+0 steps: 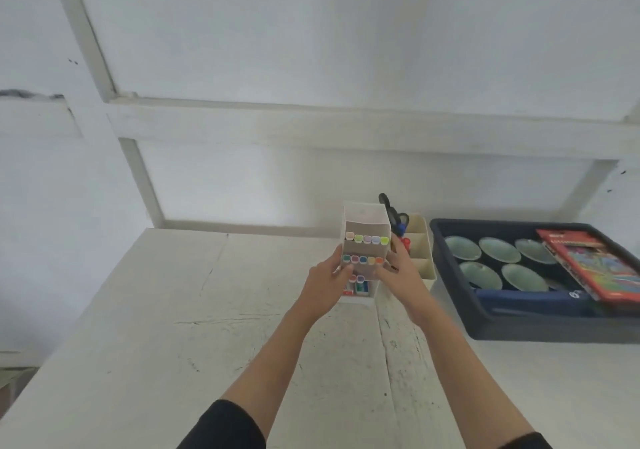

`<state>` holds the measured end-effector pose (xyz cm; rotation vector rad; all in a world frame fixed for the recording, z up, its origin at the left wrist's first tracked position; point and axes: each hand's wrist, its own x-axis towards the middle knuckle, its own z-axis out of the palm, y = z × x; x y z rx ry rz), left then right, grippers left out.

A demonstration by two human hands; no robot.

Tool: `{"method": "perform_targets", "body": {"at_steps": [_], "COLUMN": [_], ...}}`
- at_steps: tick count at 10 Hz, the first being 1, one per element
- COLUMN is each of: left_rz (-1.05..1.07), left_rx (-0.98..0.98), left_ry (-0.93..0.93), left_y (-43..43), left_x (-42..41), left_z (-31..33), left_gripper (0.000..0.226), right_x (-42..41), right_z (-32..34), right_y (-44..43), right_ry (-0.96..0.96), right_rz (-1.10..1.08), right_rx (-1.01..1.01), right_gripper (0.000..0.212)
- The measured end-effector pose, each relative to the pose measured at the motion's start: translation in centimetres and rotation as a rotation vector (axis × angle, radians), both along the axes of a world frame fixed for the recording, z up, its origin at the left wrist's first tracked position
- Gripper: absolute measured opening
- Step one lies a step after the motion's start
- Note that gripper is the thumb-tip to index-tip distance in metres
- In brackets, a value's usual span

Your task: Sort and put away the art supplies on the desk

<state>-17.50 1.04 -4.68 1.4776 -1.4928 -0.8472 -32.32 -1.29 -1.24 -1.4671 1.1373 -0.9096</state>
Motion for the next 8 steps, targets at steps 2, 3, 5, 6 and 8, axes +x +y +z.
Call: {"method": "perform_targets", "body": {"at_steps": [2,3,5,6,8], "left_rz": [0.031,0.04,0.045,0.052,0.074], "left_rx": [0.017,0.023,0.059,0.054,0.076], "left_ry": [-0.006,0.036,0.047,0.042,0.231], "left_y": [0.1,0.3,0.0,-0.1,0.7], "left_x": [-0.3,-0.7,-0.8,-0.6,-0.7], "left_z": [-0.5,-0.7,-1.3,-1.8,-0.5], "left_gripper": [0.048,0.051,0.057,0.059,0.056], "right_x": [-0.1,-0.2,-0.5,-0.6,-0.6], "right_z": [-0.1,-0.8,-1.7,-2.5,-2.7], "right_y": [-0.6,-1.3,-2.0,-2.0,-0.1], "right_ry": [0.047,0.06,0.071,0.08,0.139], "right_rz": [-0.002,0.02,0.027,0.029,0.049], "right_rx": [-0.005,-0.01,-0.009,-0.015,-0.043], "right_gripper": [0.073,0.075,0.077,0.076,0.074]}}
